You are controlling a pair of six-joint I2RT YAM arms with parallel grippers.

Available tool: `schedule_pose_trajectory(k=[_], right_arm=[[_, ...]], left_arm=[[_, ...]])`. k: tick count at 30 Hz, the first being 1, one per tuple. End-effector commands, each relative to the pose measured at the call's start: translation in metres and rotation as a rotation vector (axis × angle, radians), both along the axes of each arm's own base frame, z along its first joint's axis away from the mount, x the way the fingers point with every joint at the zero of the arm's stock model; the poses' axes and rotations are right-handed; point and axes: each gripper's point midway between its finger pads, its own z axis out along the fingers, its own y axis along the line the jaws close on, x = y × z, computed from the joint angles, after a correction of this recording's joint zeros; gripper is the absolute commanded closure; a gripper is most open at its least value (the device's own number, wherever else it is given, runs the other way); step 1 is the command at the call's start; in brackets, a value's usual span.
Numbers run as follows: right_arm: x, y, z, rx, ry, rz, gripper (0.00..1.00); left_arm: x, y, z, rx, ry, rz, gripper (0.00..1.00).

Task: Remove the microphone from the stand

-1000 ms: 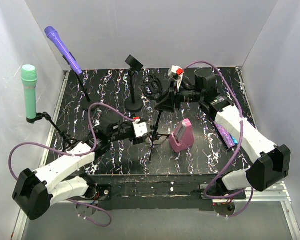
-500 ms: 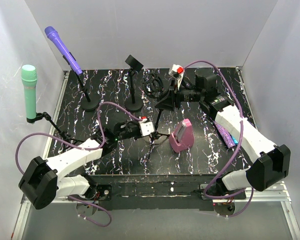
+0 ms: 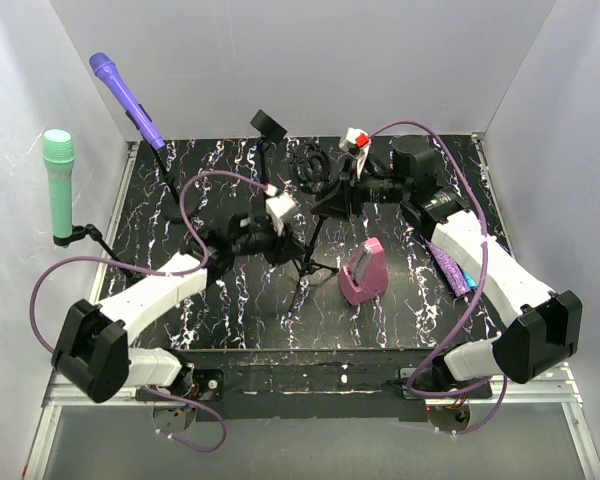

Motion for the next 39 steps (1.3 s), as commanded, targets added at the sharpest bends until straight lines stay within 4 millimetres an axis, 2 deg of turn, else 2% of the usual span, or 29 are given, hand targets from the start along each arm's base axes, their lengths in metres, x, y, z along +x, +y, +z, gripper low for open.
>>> schedule_pose_trajectory(k=[1,5,9,12,16,17,20,24,29,33,35,39], right_arm=[[-0.028,-0.005,0.002,-0.003,0.029,0.072,0.99],[-0.033,-0.006,-0.001,-0.007,0.009,0.094,0.99],[-0.031,-0.006,-0.004,-0.005,0.014,0.091,0.99],[-0.03,-0.005,-0.006,-0.007,0.015,0.088,0.99],[-0.027,-0.003,-0.006,-0.004,0.013,0.084,0.99],[-0.026,-0.003,-0.006,-0.003,0.018,0.082,0.99],[-0.024,-0.002,-0.004,0.002,0.008,0.077,0.99],[-0.022,-0.001,-0.003,0.001,0.009,0.077,0.99],[-0.023,0.0,-0.005,-0.005,0.025,0.084,0.99],[-0.021,0.0,-0.006,-0.006,0.024,0.078,0.99],[-0.019,0.001,-0.004,-0.001,0.039,0.067,0.99],[-0.013,0.003,0.002,0.017,0.041,0.03,0.99]], left_arm=[[0.022,0.017,0.024,-0.196,0.475,0.201,1.0],[0.018,0.01,0.014,-0.26,0.883,0.143,1.0],[0.018,0.004,0.021,-0.315,1.071,0.068,1.0],[0.011,0.002,0.02,-0.364,1.34,0.043,1.0],[0.012,0.006,0.022,-0.357,1.297,0.075,1.0],[0.014,0.007,0.024,-0.363,1.272,0.07,0.92],[0.016,0.017,0.019,-0.316,1.158,0.114,0.57],[0.011,0.035,0.015,-0.227,0.883,0.137,0.46],[-0.005,0.055,0.031,-0.104,0.228,-0.037,0.27],[-0.018,0.052,0.03,0.054,-0.142,-0.153,0.24],[-0.018,0.049,0.039,0.081,-0.301,-0.162,0.24],[-0.035,0.037,0.039,0.115,-0.502,-0.21,0.24]])
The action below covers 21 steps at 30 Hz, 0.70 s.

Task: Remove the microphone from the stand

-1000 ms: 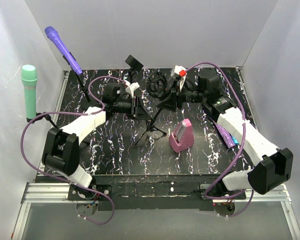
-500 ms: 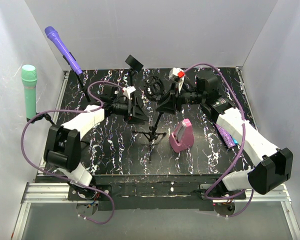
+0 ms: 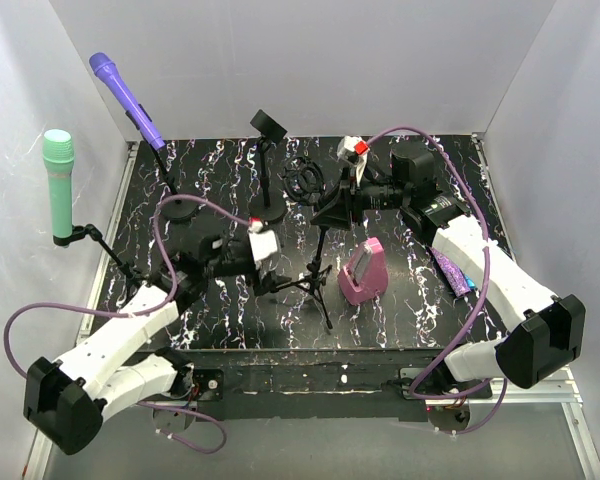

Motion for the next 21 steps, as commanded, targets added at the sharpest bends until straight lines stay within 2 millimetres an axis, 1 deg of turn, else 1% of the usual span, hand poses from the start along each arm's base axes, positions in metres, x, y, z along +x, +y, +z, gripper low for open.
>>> schedule_pose_trajectory(k=[1,4,6,7,11,13,17,21], right_arm=[[0.01,0.003,0.007,0.021,0.03,-0.055,0.99],[0.016,0.006,0.012,0.026,0.04,-0.087,0.99],[0.02,0.007,0.011,0.026,0.051,-0.105,0.99],[0.021,0.007,0.011,0.027,0.056,-0.112,0.99],[0.025,0.008,0.007,0.023,0.067,-0.126,0.99],[0.026,0.008,0.007,0.023,0.07,-0.129,0.99],[0.028,0.008,0.005,0.019,0.077,-0.144,0.99],[0.029,0.008,0.005,0.019,0.078,-0.15,0.99]], left_arm=[[0.008,-0.002,-0.003,0.093,-0.352,-0.003,0.24],[0.001,-0.011,-0.005,0.091,-0.399,-0.015,0.24],[-0.001,-0.018,-0.01,0.097,-0.399,-0.014,0.24],[-0.001,-0.024,-0.003,0.074,-0.428,-0.008,0.24],[-0.006,-0.041,-0.004,0.064,-0.454,-0.033,0.25],[-0.007,-0.047,-0.009,0.074,-0.442,-0.05,0.25],[-0.01,-0.052,-0.023,0.096,-0.414,-0.077,0.28],[-0.016,-0.049,-0.041,0.136,-0.383,-0.101,0.32]])
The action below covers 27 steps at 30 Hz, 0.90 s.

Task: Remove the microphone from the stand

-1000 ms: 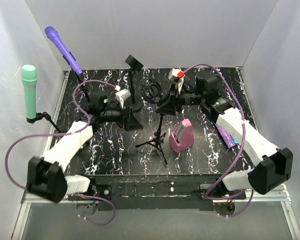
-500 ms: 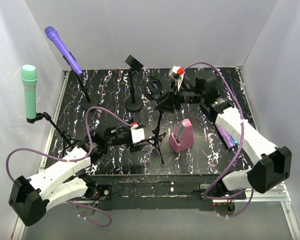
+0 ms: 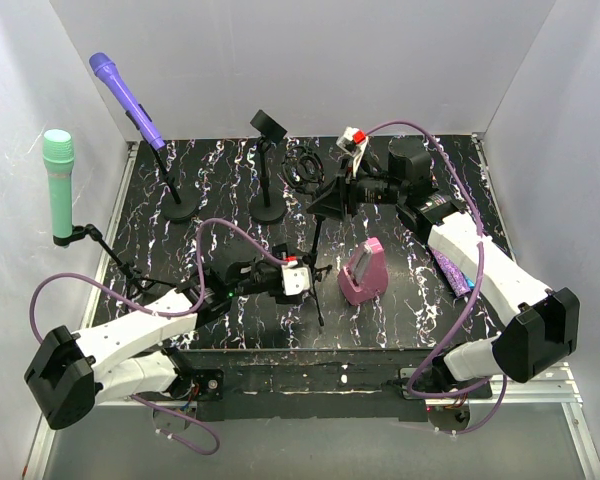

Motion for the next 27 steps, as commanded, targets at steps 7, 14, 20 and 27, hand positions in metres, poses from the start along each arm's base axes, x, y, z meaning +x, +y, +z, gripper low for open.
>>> schedule_pose_trajectory(k=[7,14,20,27], right_arm=[[0.003,0.002,0.0,0.0,0.033,-0.023,0.99],[0.002,0.001,-0.001,-0.003,0.038,-0.018,0.99],[0.002,0.001,-0.003,-0.005,0.044,-0.017,0.99],[0.004,0.002,-0.004,-0.003,0.047,-0.027,0.99]], left_arm=[[-0.009,0.015,-0.043,0.114,0.052,0.008,0.35],[0.006,0.023,-0.026,0.064,0.049,0.136,0.3],[0.021,0.019,0.015,-0.032,0.027,0.213,0.28],[0.0,-0.003,0.027,-0.086,0.073,0.057,0.3]])
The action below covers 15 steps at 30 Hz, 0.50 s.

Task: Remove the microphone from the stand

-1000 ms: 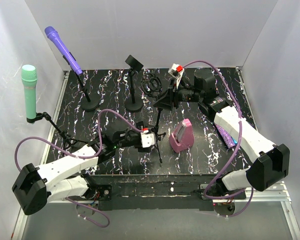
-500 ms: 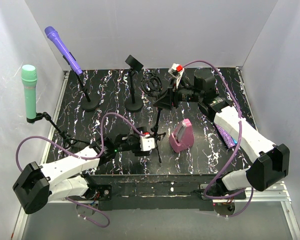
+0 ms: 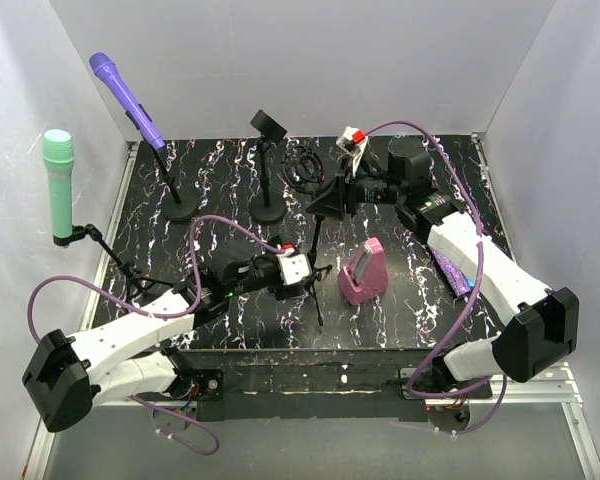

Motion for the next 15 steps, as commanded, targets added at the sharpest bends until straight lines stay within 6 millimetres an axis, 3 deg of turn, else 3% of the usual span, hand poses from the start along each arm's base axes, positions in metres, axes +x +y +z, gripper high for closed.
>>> schedule_pose_trajectory(k=[1,9,12,15], right_arm=[[0.003,0.001,-0.004,-0.004,0.043,-0.017,0.99],[0.003,0.001,-0.002,-0.003,0.036,-0.021,0.99],[0.005,0.002,0.001,0.003,0.029,-0.019,0.99],[0.014,0.006,0.008,0.019,0.006,-0.03,0.99]], left_arm=[[-0.017,-0.016,0.016,-0.054,0.026,-0.116,0.3],[-0.025,-0.001,-0.036,0.093,0.108,-0.112,0.31],[-0.002,0.015,-0.047,0.126,0.124,0.067,0.28],[0.013,0.03,-0.041,0.116,0.101,0.2,0.25]])
